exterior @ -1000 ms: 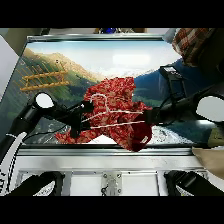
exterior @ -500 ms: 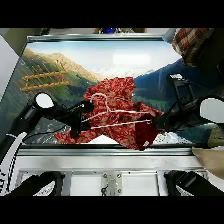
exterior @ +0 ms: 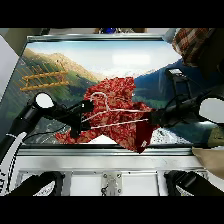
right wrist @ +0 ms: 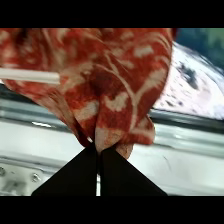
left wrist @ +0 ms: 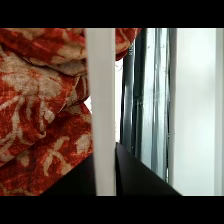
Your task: Fold the clothes and pants, and hang the long-sleeved shirts on hangers.
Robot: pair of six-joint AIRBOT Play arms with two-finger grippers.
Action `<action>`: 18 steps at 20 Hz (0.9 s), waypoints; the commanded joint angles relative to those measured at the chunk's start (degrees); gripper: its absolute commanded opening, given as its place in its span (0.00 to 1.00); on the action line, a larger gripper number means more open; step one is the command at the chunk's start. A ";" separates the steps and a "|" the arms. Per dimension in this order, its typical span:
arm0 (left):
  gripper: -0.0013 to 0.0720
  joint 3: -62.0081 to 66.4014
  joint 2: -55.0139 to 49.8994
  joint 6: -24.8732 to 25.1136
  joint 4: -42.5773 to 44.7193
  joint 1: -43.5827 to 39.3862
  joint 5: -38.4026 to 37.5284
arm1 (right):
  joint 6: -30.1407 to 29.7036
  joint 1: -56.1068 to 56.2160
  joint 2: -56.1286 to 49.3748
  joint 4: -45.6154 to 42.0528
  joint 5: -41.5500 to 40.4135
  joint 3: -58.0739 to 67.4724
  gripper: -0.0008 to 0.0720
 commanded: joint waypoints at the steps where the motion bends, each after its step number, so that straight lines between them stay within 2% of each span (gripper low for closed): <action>1: 0.05 0.04 0.02 0.11 -0.02 0.00 0.13 | -0.02 0.09 -0.68 5.03 -9.16 0.04 0.03; 3: 0.05 0.04 0.02 0.11 -0.02 0.00 0.15 | -0.09 0.09 -1.64 8.70 -12.22 0.04 0.03; 8: 0.05 0.04 0.02 0.11 -0.04 0.00 0.15 | -5.16 0.46 -4.68 19.47 -19.89 0.04 0.03; 13: 0.05 0.04 0.02 0.11 -0.04 0.00 0.11 | -6.10 1.84 -6.86 19.67 -25.97 0.04 0.03; 18: 0.05 0.04 0.02 0.11 -0.04 0.00 0.11 | -6.10 1.84 -7.43 20.39 -26.16 0.04 0.04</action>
